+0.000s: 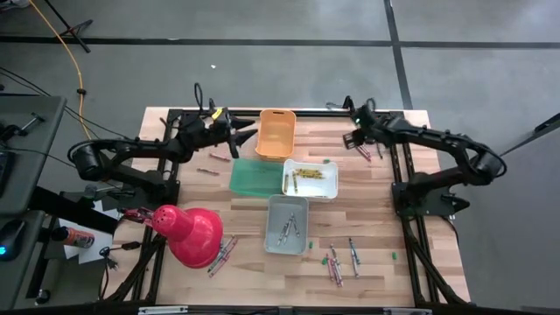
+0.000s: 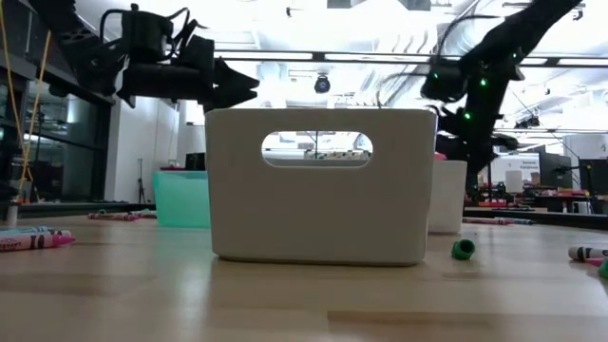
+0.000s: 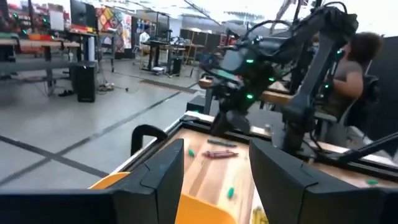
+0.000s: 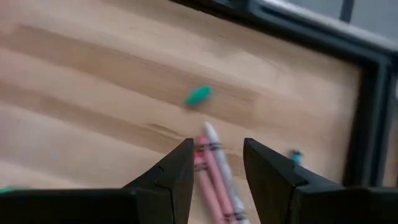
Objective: Sort crayons
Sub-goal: Put the white crayon into the gray bin
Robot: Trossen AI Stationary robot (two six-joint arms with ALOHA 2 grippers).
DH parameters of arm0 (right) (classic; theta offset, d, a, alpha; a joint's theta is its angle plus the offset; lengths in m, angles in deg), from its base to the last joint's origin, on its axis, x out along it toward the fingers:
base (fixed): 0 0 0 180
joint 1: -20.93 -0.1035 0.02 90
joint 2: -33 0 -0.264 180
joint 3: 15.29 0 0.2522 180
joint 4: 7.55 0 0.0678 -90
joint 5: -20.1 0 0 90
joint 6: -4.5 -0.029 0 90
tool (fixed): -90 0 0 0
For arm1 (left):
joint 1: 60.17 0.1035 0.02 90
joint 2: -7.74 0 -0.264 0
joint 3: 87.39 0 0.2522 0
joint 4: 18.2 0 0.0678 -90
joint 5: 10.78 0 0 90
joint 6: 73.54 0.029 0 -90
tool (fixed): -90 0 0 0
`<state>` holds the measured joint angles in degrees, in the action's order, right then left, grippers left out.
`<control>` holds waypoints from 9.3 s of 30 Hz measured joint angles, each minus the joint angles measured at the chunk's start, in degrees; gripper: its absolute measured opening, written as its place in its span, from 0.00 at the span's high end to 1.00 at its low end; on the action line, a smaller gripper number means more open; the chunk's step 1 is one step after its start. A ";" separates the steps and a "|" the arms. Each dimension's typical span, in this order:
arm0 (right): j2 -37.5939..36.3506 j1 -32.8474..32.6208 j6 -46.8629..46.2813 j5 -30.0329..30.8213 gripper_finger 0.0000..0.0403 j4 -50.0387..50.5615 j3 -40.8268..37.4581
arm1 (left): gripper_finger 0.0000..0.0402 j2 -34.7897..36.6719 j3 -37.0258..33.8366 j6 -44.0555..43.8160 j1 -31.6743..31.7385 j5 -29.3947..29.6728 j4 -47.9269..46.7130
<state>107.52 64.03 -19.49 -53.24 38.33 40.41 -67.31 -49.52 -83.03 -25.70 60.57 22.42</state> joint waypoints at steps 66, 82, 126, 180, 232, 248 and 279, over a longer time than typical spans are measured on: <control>16.48 3.34 -3.02 -0.14 0.75 -0.23 0.09 | 0.58 0.00 0.42 1.83 -0.43 -5.00 -9.59; 16.66 2.75 -1.54 4.99 0.99 -0.21 -0.11 | 0.58 0.00 0.42 1.83 -0.43 -5.00 -9.59; 11.63 5.24 2.72 -1.21 0.71 -3.55 -0.04 | 0.58 0.00 0.42 5.71 -0.36 -2.67 -7.74; -10.79 -13.38 0.46 9.94 1.00 -0.26 1.65 | 0.58 10.60 1.27 4.23 -0.32 -3.28 -20.82; 22.25 0.34 9.00 -4.29 0.55 -6.46 12.55 | 0.58 10.58 1.27 6.14 -2.57 -3.28 -18.86; 32.41 4.21 11.93 -8.61 0.66 2.49 19.47 | 0.58 10.58 1.27 4.59 -3.24 -3.26 -21.64; 13.13 -11.41 14.57 -3.59 1.00 2.31 16.86 | 0.58 19.85 1.25 3.76 -4.49 -2.99 -29.76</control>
<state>120.65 52.62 -4.92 -56.83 40.64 57.27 -47.46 -48.27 -79.27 -30.19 57.58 -7.34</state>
